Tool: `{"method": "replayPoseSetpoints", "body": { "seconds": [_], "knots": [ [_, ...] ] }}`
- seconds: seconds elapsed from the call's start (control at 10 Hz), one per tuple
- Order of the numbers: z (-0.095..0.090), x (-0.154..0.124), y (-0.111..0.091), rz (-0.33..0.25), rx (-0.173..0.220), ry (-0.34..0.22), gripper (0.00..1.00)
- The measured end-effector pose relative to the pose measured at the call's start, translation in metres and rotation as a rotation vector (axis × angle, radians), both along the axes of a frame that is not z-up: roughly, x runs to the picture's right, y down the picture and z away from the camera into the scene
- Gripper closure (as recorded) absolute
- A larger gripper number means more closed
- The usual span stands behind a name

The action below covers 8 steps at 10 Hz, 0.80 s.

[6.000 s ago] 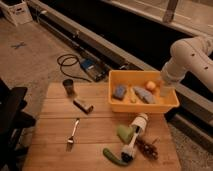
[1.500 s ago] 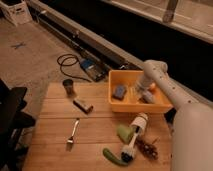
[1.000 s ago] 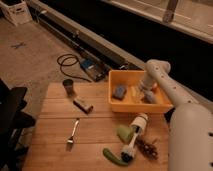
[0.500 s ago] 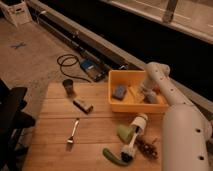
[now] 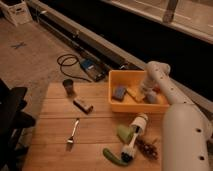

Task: Place banana in tray

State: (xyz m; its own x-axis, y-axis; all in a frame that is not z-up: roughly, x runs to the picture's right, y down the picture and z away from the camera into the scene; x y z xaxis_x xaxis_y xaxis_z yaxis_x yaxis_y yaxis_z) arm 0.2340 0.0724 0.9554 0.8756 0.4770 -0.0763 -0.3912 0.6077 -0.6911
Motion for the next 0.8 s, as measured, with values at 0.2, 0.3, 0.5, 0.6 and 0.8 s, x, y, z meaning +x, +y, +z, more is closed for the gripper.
{"method": "replayPoseSetpoints", "body": {
  "seconds": [0.2,0.3,0.5,0.6,0.8],
  "knots": [
    [-0.001,-0.001,0.000,-0.007,0.005,0.001,1.00],
    [-0.006,-0.005,0.000,-0.017,0.017,0.002,1.00],
    [-0.021,-0.008,-0.014,-0.023,0.079,0.018,1.00],
    [-0.028,-0.008,-0.021,-0.027,0.106,0.022,1.00],
    [-0.040,-0.013,-0.032,-0.036,0.150,0.020,1.00]
  ]
}}
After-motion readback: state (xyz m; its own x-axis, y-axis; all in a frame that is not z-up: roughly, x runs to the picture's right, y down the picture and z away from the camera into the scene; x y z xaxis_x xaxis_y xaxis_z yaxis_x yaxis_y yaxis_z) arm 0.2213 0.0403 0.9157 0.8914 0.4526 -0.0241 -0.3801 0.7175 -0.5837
